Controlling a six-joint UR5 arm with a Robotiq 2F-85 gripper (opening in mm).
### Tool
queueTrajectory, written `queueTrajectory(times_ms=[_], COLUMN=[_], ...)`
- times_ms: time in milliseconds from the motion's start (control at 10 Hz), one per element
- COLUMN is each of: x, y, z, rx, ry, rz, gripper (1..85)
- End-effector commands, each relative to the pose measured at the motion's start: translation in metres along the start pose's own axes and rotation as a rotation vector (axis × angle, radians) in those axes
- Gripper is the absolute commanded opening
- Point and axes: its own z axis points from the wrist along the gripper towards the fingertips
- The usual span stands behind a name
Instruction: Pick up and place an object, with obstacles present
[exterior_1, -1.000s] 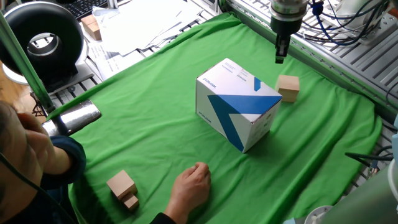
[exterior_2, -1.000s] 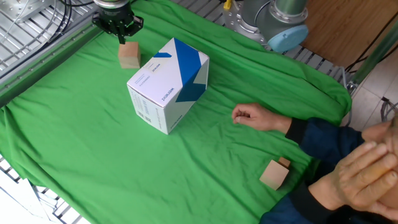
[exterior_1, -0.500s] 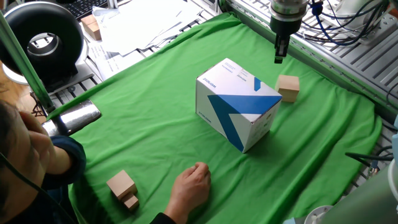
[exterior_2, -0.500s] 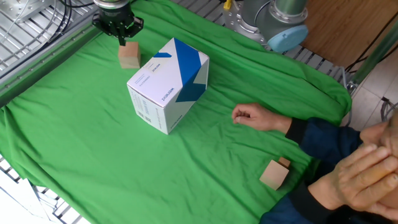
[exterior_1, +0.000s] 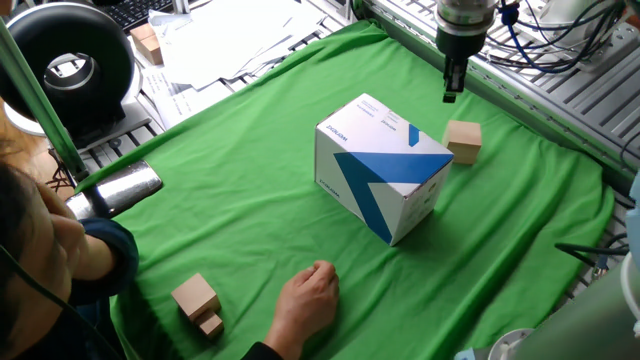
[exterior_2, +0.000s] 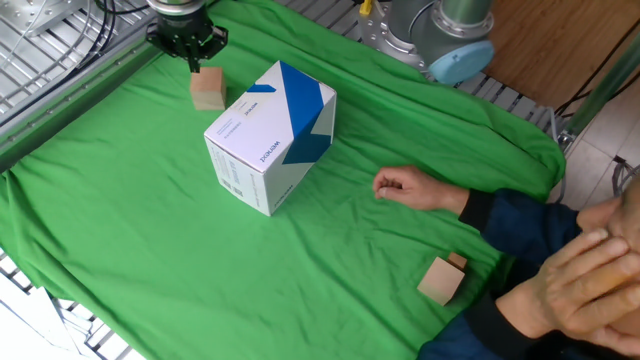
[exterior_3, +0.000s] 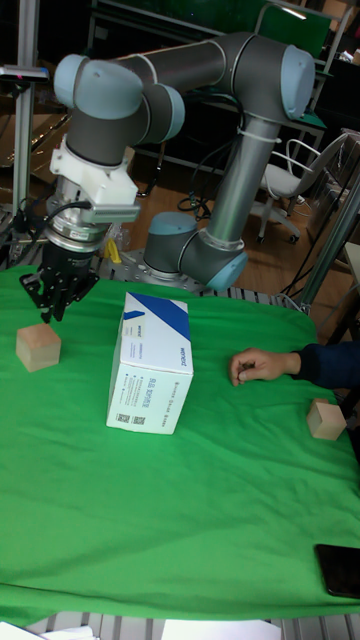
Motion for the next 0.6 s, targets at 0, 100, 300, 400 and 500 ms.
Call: queueTrajectory(times_ms=[0,100,300,400,500], x=[0.012,0.014,0.015,0.015,0.017], y=[-0.004,0.001,0.011,0.013,0.013], z=[0.017,0.02,0.029,0.032,0.035], rx=[-0.025,-0.046,-0.088,-0.099,-0.104], ry=[-0.004,-0.003,-0.012,-0.02,-0.022], rz=[-0.044,-0.05,-0.061,-0.063,-0.062], gripper=[36.0,38.7,46.3,51.0,53.3])
